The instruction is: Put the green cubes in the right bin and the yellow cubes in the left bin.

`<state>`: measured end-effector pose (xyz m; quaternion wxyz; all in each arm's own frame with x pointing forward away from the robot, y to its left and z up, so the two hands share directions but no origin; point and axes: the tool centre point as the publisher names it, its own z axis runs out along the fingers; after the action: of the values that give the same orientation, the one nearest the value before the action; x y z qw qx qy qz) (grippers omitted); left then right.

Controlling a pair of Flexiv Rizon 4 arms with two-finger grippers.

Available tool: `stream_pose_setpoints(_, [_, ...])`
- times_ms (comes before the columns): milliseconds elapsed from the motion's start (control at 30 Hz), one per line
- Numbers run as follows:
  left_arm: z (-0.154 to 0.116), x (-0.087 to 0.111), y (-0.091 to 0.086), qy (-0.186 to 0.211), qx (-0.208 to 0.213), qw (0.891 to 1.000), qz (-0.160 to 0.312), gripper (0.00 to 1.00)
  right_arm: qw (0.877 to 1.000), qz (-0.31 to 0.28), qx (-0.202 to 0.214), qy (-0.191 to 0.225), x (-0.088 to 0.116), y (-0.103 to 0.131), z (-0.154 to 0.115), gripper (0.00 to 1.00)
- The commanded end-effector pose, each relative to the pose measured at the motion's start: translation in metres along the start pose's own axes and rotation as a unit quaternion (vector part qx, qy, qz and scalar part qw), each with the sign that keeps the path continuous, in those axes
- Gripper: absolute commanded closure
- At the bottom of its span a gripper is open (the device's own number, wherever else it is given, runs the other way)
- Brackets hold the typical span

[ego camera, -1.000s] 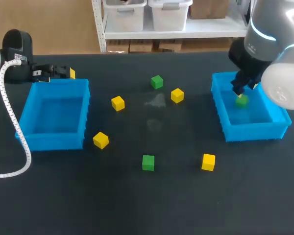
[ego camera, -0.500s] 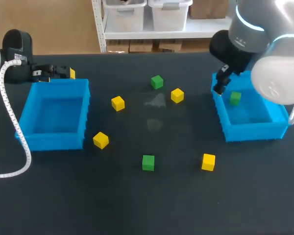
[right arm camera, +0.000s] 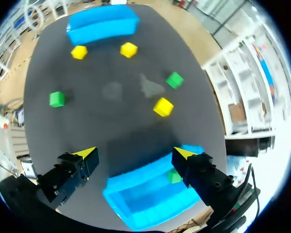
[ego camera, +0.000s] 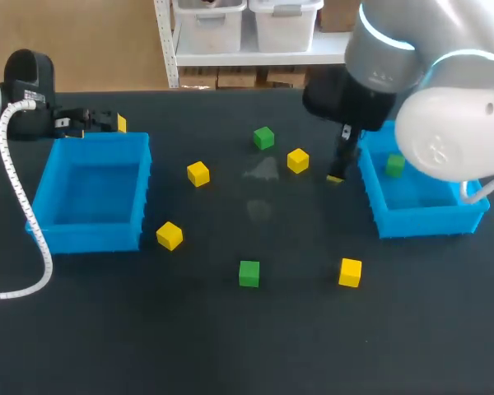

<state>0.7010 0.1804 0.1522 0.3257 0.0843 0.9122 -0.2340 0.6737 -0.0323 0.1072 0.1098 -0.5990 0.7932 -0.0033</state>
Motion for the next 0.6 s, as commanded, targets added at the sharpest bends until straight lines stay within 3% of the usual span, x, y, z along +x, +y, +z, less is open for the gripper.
stream_pose_setpoints(33, [0.0, 0.001, 0.003, -0.003, 0.006, 1.0, 0.001, 0.0, 1.0, -0.026, -0.011, -0.001, -0.01, 0.019, -0.005, 0.0])
stream_pose_setpoints(600, [0.0, 0.001, 0.003, -0.003, 0.006, 1.0, 0.001, 0.0, 0.999, -0.033, -0.041, 0.0, -0.037, 0.091, -0.006, 0.0])
